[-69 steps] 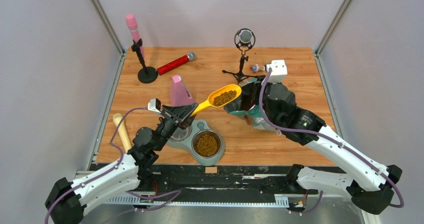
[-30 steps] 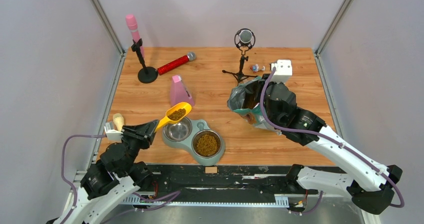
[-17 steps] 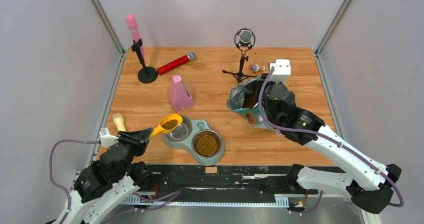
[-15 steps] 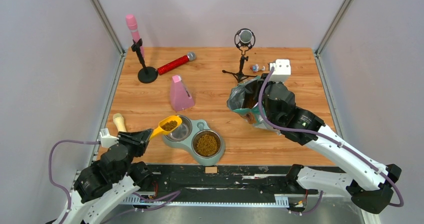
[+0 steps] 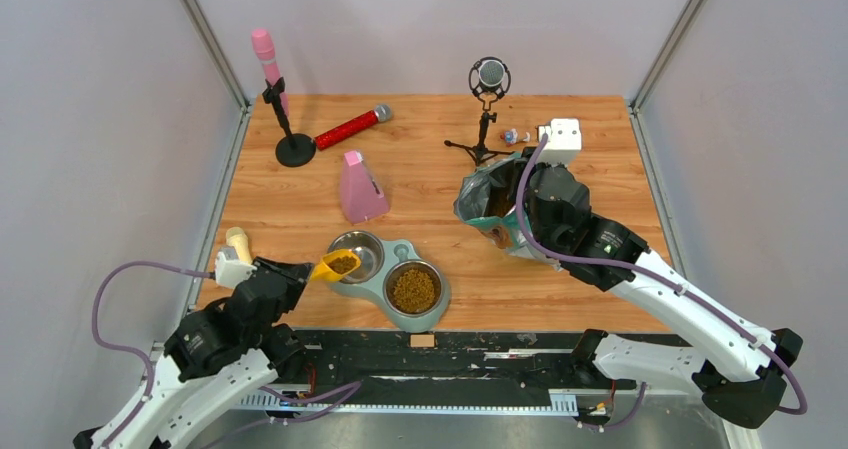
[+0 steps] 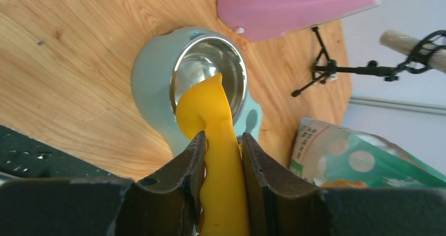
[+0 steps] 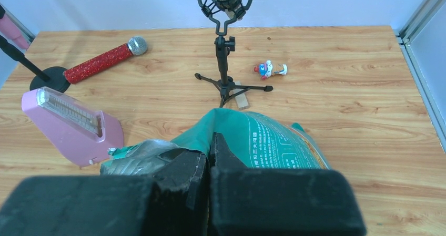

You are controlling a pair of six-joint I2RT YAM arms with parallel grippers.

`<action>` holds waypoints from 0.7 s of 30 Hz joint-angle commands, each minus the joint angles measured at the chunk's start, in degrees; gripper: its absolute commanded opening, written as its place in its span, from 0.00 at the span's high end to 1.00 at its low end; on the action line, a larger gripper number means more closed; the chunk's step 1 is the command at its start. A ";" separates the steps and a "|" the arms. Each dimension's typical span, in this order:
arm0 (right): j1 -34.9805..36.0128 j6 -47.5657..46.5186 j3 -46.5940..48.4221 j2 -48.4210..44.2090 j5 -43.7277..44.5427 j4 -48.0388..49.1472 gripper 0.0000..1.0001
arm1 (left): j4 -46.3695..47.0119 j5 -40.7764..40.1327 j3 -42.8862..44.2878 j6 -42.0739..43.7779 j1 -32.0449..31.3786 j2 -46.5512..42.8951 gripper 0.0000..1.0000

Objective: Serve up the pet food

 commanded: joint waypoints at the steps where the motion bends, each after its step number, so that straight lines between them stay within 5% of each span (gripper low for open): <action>1: 0.14 -0.86 1.40 -0.69 2.91 5.86 1.00 | -0.60 -3.08 3.97 0.33 0.12 5.71 1.00; 21: 0.11 -1.47 0.96 -0.54 3.59 5.85 1.00 | 0.27 -3.94 13.19 10.47 0.12 21.68 1.00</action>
